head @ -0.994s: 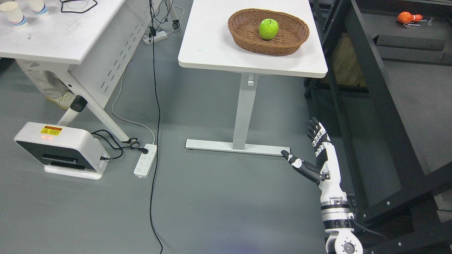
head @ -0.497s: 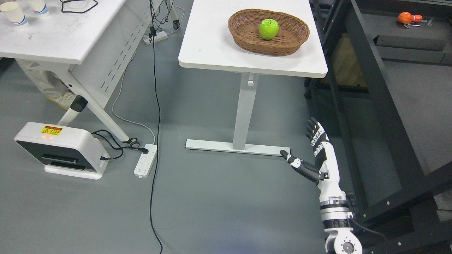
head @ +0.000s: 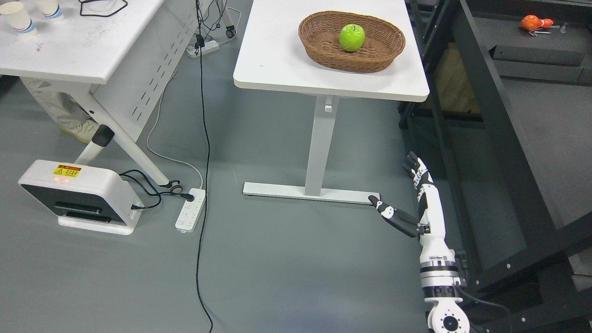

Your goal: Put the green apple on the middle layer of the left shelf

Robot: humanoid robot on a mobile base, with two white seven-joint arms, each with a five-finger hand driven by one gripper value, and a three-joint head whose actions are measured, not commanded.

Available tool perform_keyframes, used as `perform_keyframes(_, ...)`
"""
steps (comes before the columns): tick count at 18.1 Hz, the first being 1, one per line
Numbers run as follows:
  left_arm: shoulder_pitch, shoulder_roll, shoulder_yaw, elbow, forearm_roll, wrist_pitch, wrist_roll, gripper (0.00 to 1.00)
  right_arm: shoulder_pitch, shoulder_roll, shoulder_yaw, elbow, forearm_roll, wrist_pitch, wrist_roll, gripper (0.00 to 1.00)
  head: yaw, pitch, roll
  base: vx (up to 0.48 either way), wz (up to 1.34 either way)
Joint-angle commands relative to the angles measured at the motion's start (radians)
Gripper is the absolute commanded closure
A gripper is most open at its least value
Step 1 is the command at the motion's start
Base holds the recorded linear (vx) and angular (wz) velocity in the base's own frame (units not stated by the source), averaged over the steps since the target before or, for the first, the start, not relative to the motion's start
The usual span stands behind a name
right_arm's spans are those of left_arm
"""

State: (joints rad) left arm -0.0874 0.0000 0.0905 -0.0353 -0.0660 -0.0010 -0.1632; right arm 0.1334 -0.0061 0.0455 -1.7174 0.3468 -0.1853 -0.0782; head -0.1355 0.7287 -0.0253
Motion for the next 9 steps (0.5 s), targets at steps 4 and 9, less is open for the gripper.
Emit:
perform_keyframes(4, 0.0, 0.017, 0.0, 0.0, 0.0, -0.001, 0.001, 0.0, -0.034, -0.143, -0.006, -0.007, 0.641, 0.007, -0.213, 0.09, 0.0, 0.0, 0.0, 0.011, -0.01)
perform_keyframes(9, 0.0, 0.017, 0.0, 0.0, 0.0, -0.001, 0.001, 0.0, -0.032, -0.124, -0.004, -0.007, 0.62, -0.056, -0.198, 0.0, 0.0, 0.0, 0.0, 0.079, -0.08)
